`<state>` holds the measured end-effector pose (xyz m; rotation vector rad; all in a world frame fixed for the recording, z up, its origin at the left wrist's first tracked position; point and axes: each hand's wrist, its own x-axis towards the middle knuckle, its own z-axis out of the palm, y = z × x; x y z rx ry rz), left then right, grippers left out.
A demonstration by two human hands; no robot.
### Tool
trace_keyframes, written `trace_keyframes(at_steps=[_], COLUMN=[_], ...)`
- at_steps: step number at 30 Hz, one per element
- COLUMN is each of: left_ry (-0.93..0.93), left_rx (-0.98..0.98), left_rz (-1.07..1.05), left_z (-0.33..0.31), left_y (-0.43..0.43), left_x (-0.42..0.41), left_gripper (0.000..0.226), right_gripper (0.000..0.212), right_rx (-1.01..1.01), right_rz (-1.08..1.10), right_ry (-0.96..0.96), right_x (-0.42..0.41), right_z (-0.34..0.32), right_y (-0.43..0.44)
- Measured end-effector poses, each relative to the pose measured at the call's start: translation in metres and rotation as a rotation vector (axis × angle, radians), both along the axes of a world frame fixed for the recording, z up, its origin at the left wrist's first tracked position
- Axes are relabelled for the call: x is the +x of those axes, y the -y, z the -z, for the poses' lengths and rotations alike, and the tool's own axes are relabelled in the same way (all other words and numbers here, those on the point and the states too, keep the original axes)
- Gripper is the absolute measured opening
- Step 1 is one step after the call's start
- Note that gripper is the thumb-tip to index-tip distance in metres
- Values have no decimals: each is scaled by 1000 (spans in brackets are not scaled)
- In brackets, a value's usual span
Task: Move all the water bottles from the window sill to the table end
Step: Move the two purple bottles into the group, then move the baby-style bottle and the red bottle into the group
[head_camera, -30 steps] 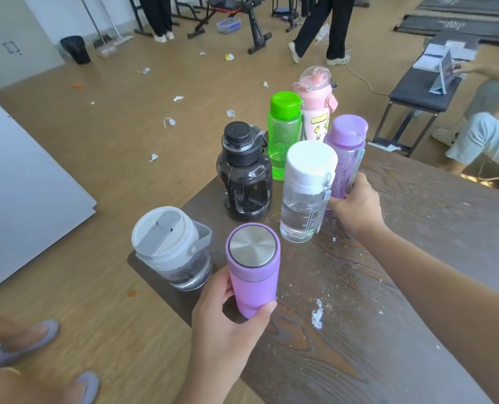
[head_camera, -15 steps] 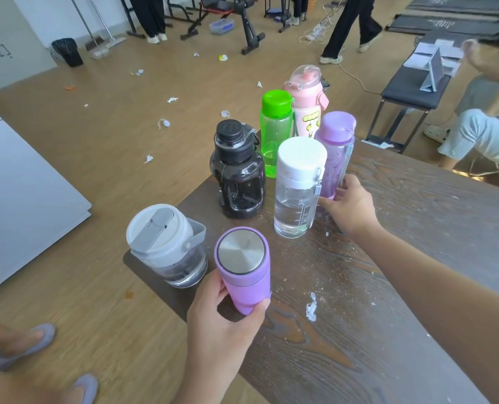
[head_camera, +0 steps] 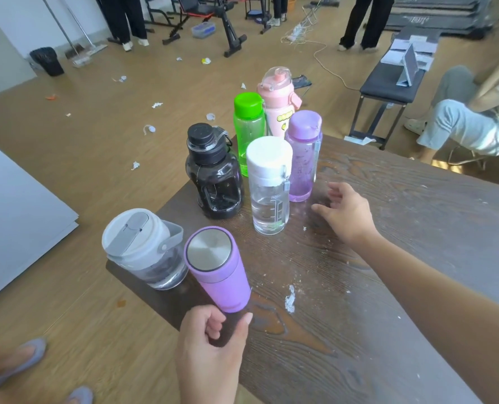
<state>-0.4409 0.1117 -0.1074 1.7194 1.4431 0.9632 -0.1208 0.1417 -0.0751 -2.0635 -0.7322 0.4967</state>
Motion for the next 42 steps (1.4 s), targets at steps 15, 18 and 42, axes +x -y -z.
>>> trace_keyframes(at_steps=[15,18,42], left_ry=[-26,-25,-109], left_rx=[31,38,-18], left_rz=[512,662,1298], left_z=[-17,-28,-87], left_y=[59,81,419], left_x=[131,178,547], left_gripper=[31,28,62], right_gripper=[46,44,97], right_rx=[-39,-84,-26], right_rz=[151,272,1086], right_ry=[118,135,38], right_x=[44,56,143], right_z=[-7,-13,-24], right_y=[163,221,632])
